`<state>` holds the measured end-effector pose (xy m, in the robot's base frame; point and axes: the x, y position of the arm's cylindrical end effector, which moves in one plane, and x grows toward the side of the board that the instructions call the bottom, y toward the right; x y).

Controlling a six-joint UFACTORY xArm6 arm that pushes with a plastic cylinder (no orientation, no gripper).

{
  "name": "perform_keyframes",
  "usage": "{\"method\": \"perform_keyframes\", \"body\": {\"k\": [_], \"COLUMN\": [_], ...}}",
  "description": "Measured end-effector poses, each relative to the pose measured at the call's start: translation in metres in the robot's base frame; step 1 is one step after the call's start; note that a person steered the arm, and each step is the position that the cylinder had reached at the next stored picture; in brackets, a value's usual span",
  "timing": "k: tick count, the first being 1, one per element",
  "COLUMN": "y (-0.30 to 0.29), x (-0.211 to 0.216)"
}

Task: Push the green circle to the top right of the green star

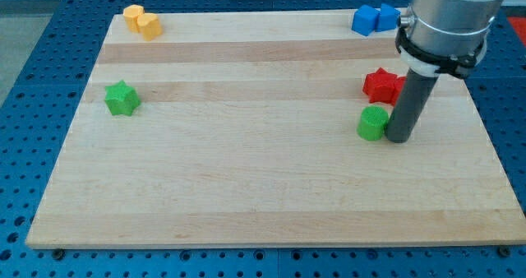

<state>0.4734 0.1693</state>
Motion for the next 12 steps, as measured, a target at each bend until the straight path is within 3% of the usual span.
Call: {"method": "perform_keyframes", "body": {"k": [4, 9, 12], "y": [-0.092, -0.159, -0.257], "x": [-0.022, -0.095, -0.097]}}
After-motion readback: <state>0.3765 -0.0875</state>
